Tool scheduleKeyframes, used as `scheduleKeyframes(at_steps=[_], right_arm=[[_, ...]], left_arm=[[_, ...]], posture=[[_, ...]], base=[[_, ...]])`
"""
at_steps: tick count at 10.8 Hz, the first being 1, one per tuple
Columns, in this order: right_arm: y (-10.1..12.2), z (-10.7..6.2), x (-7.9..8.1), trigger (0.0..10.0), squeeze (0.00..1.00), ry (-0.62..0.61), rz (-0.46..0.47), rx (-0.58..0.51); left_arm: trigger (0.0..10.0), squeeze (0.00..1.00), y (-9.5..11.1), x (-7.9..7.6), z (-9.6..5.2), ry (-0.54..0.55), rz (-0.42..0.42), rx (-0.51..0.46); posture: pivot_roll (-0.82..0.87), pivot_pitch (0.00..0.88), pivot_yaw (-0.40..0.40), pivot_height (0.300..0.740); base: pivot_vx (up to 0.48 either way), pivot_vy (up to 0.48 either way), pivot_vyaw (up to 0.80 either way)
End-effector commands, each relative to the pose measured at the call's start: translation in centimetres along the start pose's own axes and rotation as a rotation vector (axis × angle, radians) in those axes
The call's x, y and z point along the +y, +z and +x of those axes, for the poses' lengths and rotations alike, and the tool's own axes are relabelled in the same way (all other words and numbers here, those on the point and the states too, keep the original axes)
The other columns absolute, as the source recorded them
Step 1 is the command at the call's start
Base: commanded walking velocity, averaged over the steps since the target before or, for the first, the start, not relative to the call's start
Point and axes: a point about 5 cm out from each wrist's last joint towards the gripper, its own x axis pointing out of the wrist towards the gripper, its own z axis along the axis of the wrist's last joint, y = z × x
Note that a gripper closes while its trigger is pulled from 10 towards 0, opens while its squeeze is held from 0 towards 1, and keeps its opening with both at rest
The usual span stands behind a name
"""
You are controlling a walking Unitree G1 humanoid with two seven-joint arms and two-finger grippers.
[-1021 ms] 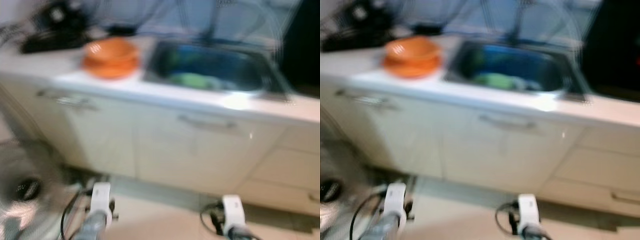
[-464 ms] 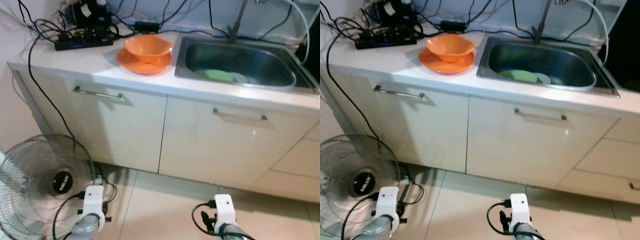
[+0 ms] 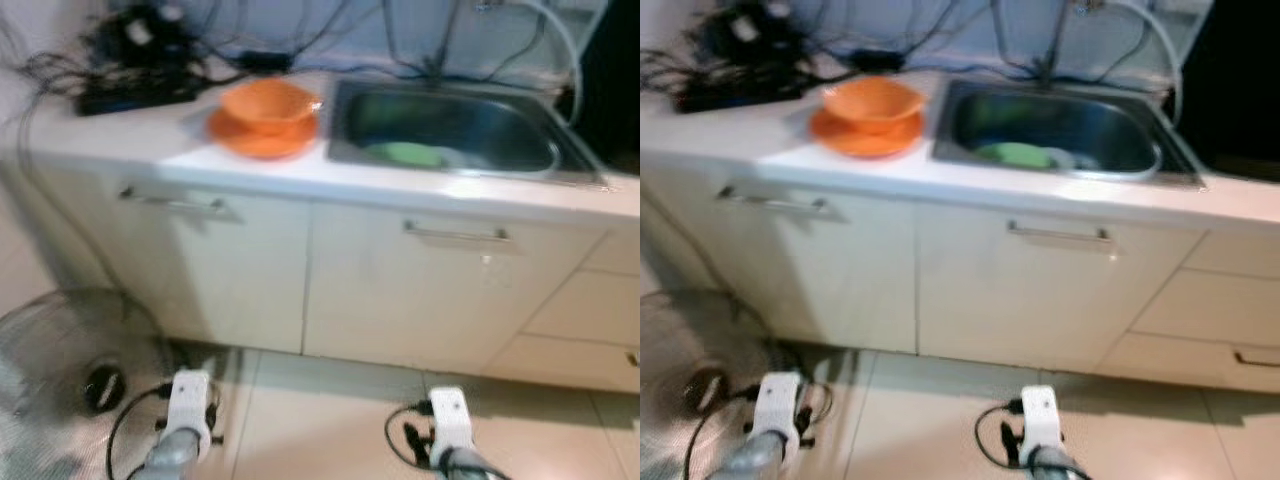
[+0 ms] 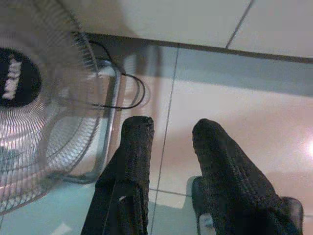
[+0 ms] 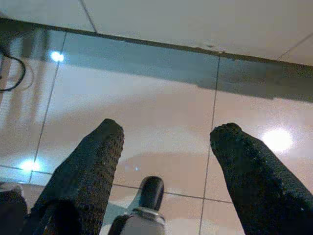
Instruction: Kitchen organization
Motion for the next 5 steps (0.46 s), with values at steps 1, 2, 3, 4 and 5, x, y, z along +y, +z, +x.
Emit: scheduleKeyframes(at_steps=[1,2,3,4,5], right_arm=[[0.34,0.09,0.07,10.0,0.0,0.002,0.007,-0.007],[0.34,0.1,0.09,10.0,0.0,0.003,0.009,-0.005],[0.33,0.11,0.14,10.0,0.0,0.006,0.01,-0.003],[0.28,0.11,0.2,10.0,0.0,0.009,0.013,-0.001],[0.25,0.1,0.2,10.0,0.0,0.009,0.015,0.0]], left_arm=[[10.0,0.0,0.25,0.19,0.07,0.008,0.009,-0.001],[10.0,0.0,0.28,0.19,0.07,0.007,0.01,-0.001],[10.0,0.0,0.31,0.19,0.08,0.006,0.011,-0.001],[10.0,0.0,0.32,0.17,0.08,0.005,0.013,-0.001],[10.0,0.0,0.31,0.16,0.08,0.004,0.014,-0.001]], posture=[[0.18,0.038,-0.02,0.74],[0.18,0.037,-0.02,0.74],[0.18,0.037,-0.019,0.74],[0.17,0.037,-0.018,0.74],[0.17,0.037,-0.019,0.74]], base=[[0.454,0.0,0.0],[0.454,0.0,0.0],[0.454,0.0,0.0],[0.454,0.0,-0.78],[0.45,0.0,-0.78]])
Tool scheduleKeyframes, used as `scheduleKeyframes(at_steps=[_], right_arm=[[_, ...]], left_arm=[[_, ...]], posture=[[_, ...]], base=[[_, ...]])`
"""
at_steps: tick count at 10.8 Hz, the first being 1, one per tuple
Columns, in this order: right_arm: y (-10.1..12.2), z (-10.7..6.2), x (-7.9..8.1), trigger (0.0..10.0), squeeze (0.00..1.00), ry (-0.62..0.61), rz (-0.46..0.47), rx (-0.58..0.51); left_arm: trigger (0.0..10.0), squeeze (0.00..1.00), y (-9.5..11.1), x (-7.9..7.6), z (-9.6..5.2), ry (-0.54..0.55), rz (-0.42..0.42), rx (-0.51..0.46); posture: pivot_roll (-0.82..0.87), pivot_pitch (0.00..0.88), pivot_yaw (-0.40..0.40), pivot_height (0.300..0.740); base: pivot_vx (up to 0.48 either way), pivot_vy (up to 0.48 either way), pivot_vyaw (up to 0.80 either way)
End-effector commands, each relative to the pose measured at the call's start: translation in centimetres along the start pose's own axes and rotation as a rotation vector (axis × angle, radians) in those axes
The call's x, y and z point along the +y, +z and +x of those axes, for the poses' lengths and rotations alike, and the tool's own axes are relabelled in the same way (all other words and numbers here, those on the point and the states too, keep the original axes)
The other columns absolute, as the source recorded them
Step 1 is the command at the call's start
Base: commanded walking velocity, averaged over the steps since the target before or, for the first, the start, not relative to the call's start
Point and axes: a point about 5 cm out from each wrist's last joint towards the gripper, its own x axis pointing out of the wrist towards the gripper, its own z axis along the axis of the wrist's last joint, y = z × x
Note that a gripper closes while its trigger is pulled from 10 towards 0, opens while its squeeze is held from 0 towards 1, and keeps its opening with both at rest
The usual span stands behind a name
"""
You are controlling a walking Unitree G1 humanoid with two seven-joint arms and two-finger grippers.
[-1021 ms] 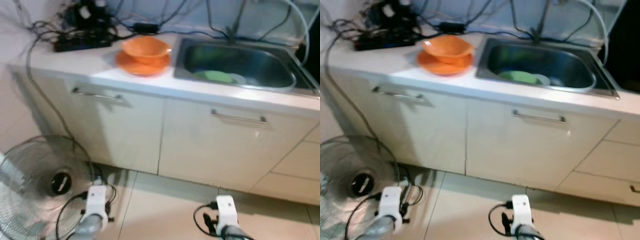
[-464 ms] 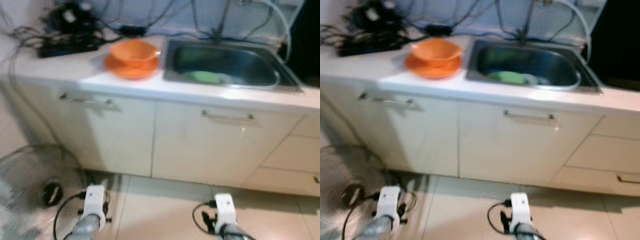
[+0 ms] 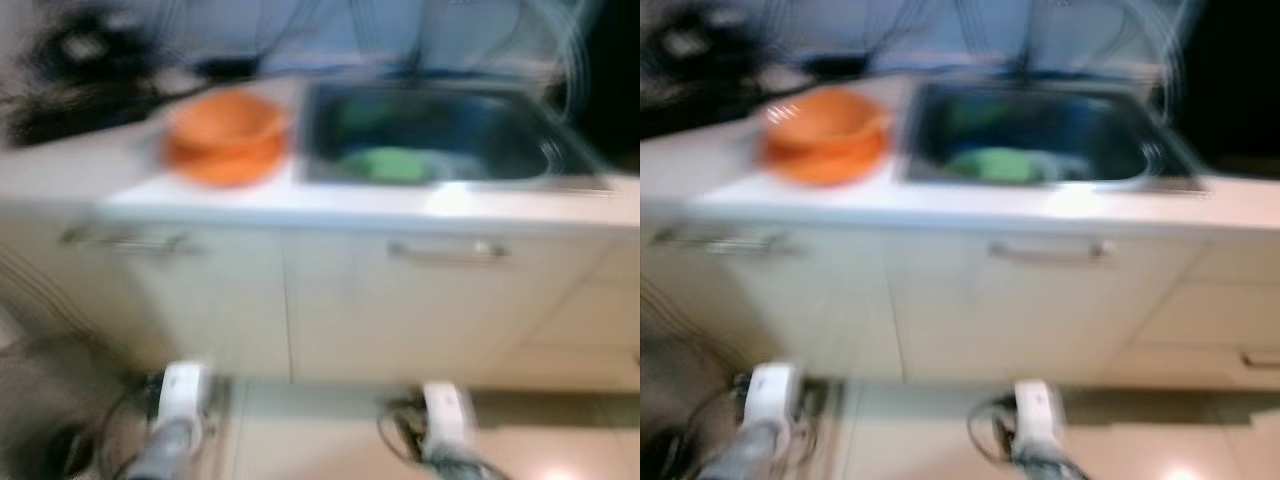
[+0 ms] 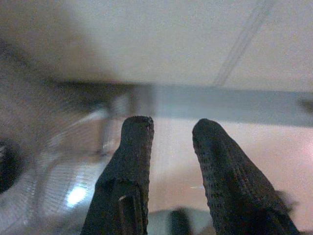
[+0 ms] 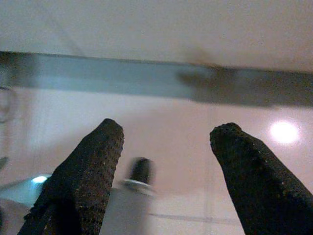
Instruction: Kitchen organization
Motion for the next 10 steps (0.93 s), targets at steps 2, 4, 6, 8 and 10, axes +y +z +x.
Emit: scheduleKeyframes(at_steps=[2,4,6,8,10], right_arm=[[0.51,0.21,0.99,10.0,0.0,0.023,-0.002,-0.016],[0.41,0.18,0.94,10.0,0.0,0.021,-0.004,-0.012],[0.28,0.16,0.9,10.0,0.0,0.021,-0.009,-0.007],[0.25,0.15,0.91,10.0,0.0,0.022,-0.017,-0.005],[-0.04,0.08,0.76,10.0,0.0,0.019,-0.025,0.007]], left_arm=[[10.0,0.0,-0.57,1.42,-0.19,0.019,0.012,0.016],[10.0,0.0,-0.56,1.41,-0.19,0.022,0.01,0.013],[10.0,0.0,-0.53,1.42,-0.18,0.023,0.02,0.017],[10.0,0.0,-0.54,1.42,-0.16,0.017,0.021,0.025],[10.0,0.0,-0.68,1.38,-0.15,0.011,0.028,0.042]], posture=[[0.18,0.039,-0.021,0.74],[0.18,0.039,-0.021,0.74],[0.17,0.037,-0.021,0.74],[0.17,0.034,-0.02,0.74],[0.17,0.027,-0.02,0.74]], base=[[0.223,0.0,0.0],[0.0,0.0,0.0],[0.0,0.0,0.0],[0.0,0.0,0.0],[0.0,0.0,0.0]])
